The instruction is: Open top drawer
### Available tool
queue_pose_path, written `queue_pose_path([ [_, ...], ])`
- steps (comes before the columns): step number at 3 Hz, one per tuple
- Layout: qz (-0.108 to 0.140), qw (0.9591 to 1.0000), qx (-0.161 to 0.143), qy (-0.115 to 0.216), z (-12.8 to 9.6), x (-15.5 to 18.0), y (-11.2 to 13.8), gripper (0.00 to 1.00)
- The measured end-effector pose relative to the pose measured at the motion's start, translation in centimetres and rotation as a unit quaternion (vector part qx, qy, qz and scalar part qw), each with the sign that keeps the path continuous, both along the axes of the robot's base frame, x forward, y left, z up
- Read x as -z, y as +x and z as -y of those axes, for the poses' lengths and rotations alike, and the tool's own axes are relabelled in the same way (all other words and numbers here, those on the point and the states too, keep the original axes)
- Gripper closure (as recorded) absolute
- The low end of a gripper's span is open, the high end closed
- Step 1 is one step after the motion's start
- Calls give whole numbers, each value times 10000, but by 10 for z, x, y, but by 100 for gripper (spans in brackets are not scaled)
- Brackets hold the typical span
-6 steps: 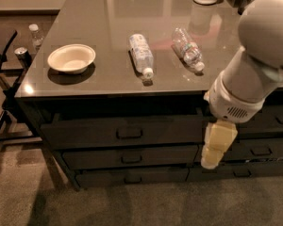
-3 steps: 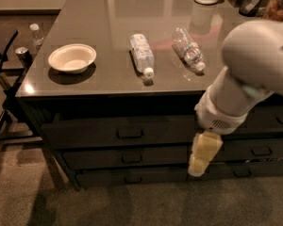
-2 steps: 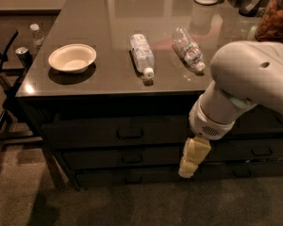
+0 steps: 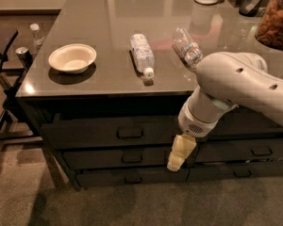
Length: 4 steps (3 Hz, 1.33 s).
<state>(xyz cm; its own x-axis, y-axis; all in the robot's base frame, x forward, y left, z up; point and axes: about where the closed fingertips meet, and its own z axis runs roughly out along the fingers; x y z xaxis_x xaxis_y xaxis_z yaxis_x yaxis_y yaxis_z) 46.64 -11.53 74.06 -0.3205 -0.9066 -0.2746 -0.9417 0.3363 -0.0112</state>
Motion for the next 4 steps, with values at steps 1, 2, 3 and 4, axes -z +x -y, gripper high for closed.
queue_pose_path([
  [1,59,10000,31,28,-8,12,5,0],
  [2,180,9997,105,88,-24,34,29,0],
  [3,287,9994,135,143,-38,50,53,0],
  [4,347,9992,91,198,-54,71,82,0],
])
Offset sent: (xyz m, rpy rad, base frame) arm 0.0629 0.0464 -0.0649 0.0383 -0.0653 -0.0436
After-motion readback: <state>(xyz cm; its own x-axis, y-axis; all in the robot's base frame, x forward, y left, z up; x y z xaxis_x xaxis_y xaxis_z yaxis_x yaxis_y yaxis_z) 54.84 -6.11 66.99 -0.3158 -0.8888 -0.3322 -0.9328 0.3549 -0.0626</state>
